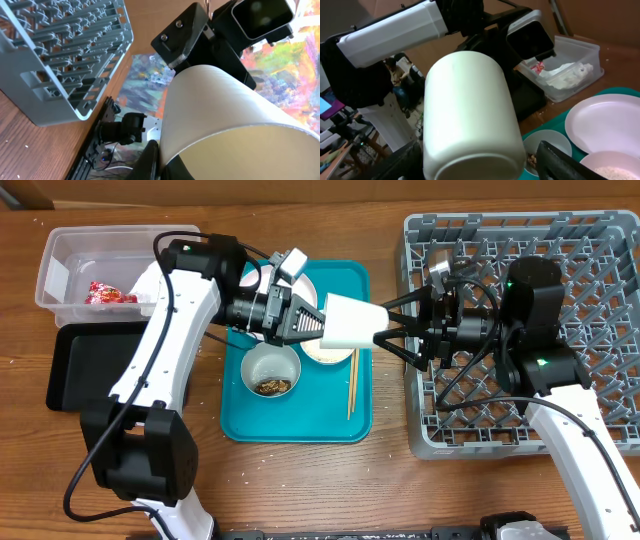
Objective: Sort waste into correct bins and load items into the dishwasher
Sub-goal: 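Hand the white cup from left gripper to right gripper, then place the white cup upside down in the dish rack with right gripper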
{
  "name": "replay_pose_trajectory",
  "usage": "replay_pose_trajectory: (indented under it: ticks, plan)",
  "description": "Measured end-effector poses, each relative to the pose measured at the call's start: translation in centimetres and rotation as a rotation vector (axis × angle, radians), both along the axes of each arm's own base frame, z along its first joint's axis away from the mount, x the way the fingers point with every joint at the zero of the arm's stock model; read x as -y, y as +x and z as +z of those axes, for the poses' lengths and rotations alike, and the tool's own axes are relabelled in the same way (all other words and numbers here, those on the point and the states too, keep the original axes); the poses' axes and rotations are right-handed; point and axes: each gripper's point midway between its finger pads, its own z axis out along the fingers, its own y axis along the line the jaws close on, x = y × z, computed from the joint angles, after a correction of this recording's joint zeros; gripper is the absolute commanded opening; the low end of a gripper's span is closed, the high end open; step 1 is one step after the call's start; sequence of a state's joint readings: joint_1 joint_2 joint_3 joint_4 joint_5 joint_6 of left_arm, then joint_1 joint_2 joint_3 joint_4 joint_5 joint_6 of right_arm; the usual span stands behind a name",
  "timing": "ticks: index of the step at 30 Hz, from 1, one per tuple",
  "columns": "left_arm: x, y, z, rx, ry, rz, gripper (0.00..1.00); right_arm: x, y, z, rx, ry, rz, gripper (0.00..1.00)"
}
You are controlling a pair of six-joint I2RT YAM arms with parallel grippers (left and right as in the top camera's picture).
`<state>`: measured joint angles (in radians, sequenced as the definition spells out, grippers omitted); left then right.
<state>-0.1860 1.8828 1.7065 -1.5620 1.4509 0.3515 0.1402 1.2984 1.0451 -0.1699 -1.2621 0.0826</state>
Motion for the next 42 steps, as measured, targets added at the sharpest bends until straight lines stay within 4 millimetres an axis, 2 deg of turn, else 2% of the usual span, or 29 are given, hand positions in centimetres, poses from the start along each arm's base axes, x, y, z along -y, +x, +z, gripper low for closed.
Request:
replay_pose_trajectory:
  ticks: [7, 10, 17, 20, 21, 22, 24, 26, 28, 32, 37, 42]
  plan:
    - [0.3, -0.2, 0.2, -0.004, -0.010, -0.009, 0.04, -0.5, -0.5, 0.2, 0.009, 0.008, 0.033, 0.74]
    - [0.4, -0.2, 0.3, -0.006, -0.015, -0.008, 0.04, -1.2, -0.8, 0.2, 0.024, 0.009, 0.058, 0.67]
    - [0.3, -0.2, 0.2, -0.001, -0.014, -0.006, 0.04, -1.5, -0.6, 0.2, 0.034, 0.013, 0.063, 0.64]
    - [0.3, -0.2, 0.3, 0.005, -0.016, -0.007, 0.04, -1.5, -0.6, 0.3, 0.042, 0.015, 0.064, 0.59]
    - [0.3, -0.2, 0.3, 0.006, -0.017, -0.008, 0.06, -1.5, -0.6, 0.3, 0.045, 0.015, 0.064, 0.55]
    - [0.3, -0.2, 0.3, 0.009, -0.018, -0.008, 0.12, -1.5, -0.6, 0.3, 0.047, 0.015, 0.064, 0.54]
    - [0.3, -0.2, 0.2, 0.014, -0.015, -0.009, 0.25, -1.5, -0.7, 0.4, 0.052, 0.016, 0.067, 0.49]
    - [0.3, -0.3, 0.1, 0.018, -0.010, -0.012, 0.42, -1.8, -0.9, 0.5, 0.057, 0.018, 0.079, 0.46]
    - [0.3, -0.3, -0.1, 0.019, 0.001, -0.014, 0.52, -2.0, -1.0, 0.5, 0.055, 0.018, 0.085, 0.45]
    - [0.2, -0.4, -0.5, 0.020, 0.027, -0.018, 0.58, -1.9, -1.0, 0.4, 0.055, 0.018, 0.083, 0.41]
    - [0.1, -0.4, -1.1, 0.029, 0.061, -0.024, 0.68, -1.4, -0.3, 0.3, 0.032, 0.012, 0.047, 0.41]
    - [-0.8, 0.5, -1.6, 0.061, 0.087, 0.000, 0.71, 0.7, 1.4, -1.5, -0.109, -0.022, -0.076, 0.41]
